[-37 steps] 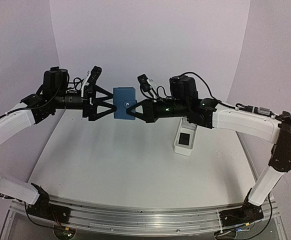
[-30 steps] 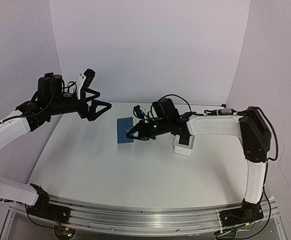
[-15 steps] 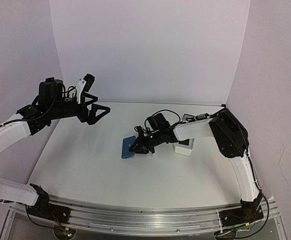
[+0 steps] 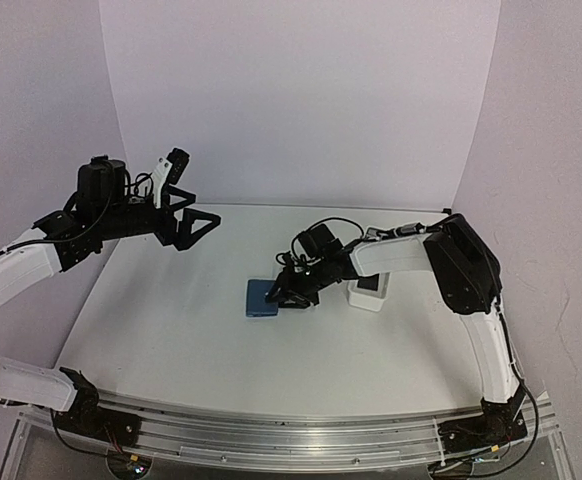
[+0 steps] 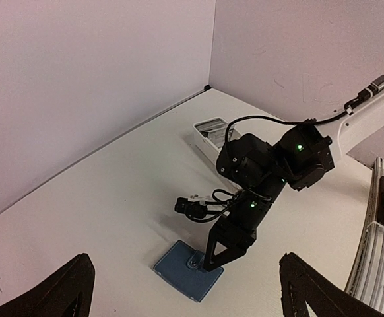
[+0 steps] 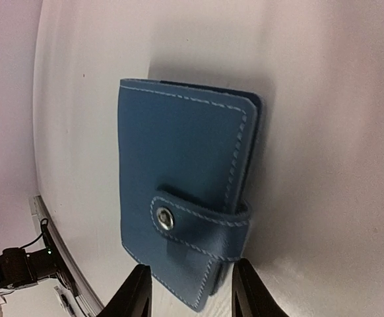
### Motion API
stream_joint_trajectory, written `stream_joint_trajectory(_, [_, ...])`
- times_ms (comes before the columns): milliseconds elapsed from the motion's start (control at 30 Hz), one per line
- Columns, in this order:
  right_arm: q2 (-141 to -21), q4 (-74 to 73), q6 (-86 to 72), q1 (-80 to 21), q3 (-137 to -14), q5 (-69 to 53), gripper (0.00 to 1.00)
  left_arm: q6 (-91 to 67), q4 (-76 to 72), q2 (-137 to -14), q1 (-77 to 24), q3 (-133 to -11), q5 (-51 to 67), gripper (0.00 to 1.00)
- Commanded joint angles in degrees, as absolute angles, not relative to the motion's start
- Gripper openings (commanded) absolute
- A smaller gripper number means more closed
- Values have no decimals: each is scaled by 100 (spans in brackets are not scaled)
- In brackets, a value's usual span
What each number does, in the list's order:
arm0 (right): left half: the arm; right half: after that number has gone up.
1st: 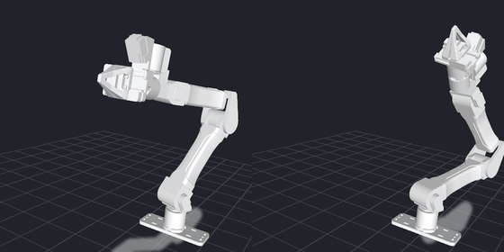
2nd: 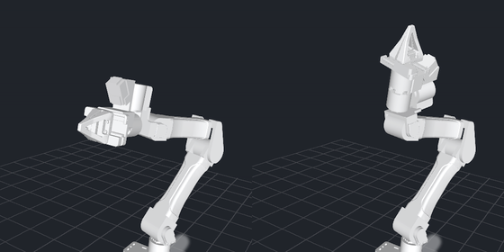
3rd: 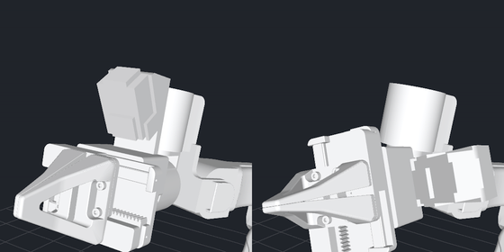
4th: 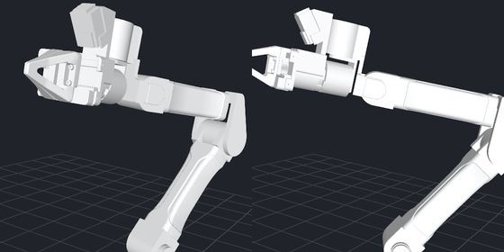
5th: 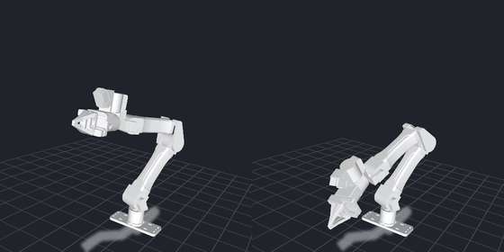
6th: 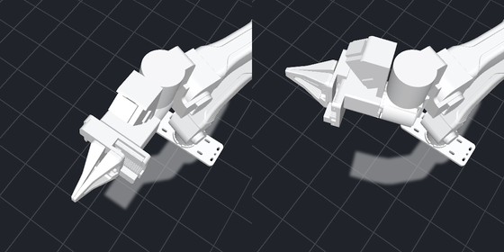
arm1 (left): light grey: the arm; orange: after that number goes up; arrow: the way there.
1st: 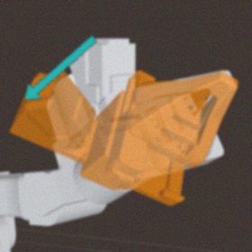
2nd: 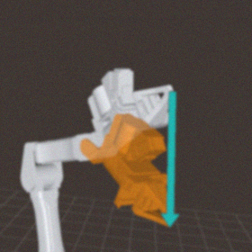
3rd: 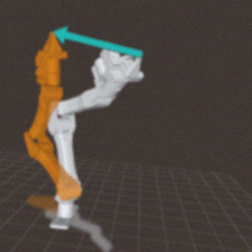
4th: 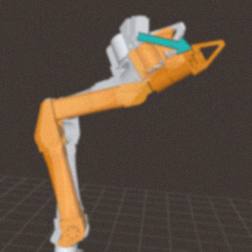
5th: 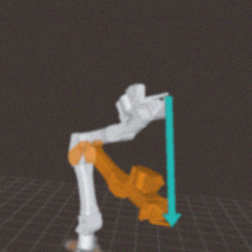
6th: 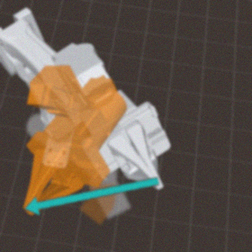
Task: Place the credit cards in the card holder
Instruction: Place the card holder at the center of the board.
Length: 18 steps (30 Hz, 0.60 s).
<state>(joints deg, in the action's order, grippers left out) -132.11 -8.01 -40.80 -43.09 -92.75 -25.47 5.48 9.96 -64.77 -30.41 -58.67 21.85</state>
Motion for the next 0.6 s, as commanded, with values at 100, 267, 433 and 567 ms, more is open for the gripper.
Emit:
stream_joint_trajectory(100, [-12543,-1248,-3621,-4297,-9216,-2394,37,512,738,-6384,-3020,-5866,2265,97])
stream_joint_trajectory(267, [-12396,-1265,-3652,-4296,-9125,-2074,36,571,753,-6362,-3025,-5898,2289,97])
stream_joint_trajectory(433, [-11787,-1379,-3699,-3997,-8292,-1199,37,639,845,-6318,-3024,-5803,2177,97])
stream_joint_trajectory(567, [-11293,-1793,-3518,-3782,-7849,-492,37,682,826,-6295,-3028,-5785,2208,97])
